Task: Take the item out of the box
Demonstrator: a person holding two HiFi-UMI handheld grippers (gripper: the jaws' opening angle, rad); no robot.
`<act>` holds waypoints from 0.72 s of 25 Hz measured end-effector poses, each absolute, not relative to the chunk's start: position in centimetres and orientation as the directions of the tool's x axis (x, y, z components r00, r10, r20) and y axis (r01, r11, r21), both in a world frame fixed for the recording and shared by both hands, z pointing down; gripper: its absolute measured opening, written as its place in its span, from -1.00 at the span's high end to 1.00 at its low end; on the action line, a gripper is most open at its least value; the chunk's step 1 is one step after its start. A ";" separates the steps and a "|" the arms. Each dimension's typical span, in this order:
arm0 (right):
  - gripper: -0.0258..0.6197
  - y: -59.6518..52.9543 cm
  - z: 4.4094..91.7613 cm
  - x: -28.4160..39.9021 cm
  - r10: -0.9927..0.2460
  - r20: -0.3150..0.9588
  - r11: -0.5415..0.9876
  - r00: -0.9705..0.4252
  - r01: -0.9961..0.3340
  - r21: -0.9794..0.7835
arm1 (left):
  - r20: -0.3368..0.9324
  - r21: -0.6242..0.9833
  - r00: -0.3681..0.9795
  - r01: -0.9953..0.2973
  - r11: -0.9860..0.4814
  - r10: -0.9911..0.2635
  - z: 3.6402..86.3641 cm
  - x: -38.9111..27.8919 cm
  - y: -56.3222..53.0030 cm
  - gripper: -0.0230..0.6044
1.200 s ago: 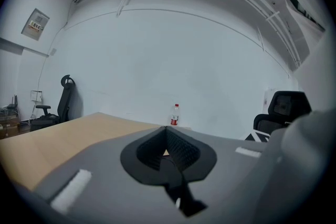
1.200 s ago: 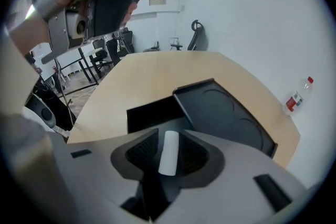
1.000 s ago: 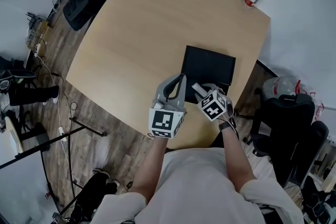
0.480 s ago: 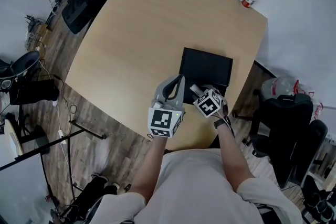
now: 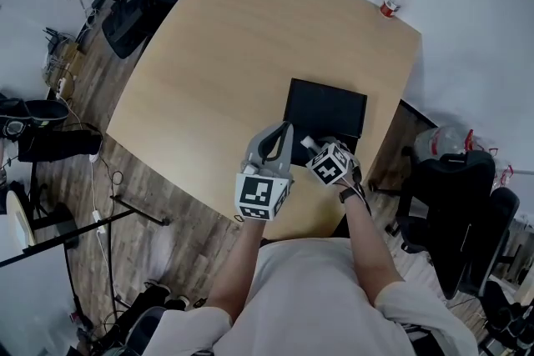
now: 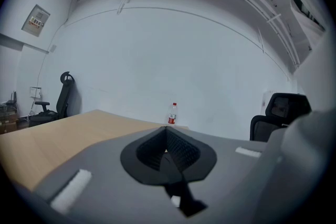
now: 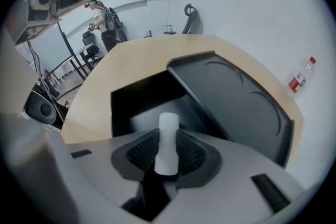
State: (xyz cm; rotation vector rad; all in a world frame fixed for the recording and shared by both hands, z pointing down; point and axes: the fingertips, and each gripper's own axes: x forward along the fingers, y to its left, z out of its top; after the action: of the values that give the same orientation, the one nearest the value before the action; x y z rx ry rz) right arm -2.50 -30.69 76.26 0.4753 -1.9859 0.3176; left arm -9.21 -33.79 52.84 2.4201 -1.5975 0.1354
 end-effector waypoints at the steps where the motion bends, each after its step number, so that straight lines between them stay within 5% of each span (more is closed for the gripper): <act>1: 0.59 -30.5 76.1 -2.5 -0.192 0.893 0.885 -0.406 -0.464 -0.021 | 0.206 0.146 0.399 -0.916 -0.375 -0.894 52.8 -9.2 -33.6 0.91; 18: 0.61 -30.4 65.8 0.8 -0.453 0.750 0.763 -0.482 -0.645 0.047 | 0.161 0.112 0.463 -0.886 -0.450 -0.872 50.4 -7.4 -32.5 0.91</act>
State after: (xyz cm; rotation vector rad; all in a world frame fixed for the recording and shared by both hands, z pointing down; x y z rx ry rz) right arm 0.80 -30.36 65.76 0.8165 -2.1611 0.3084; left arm -7.43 -32.53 50.38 2.5291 -1.5363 0.1187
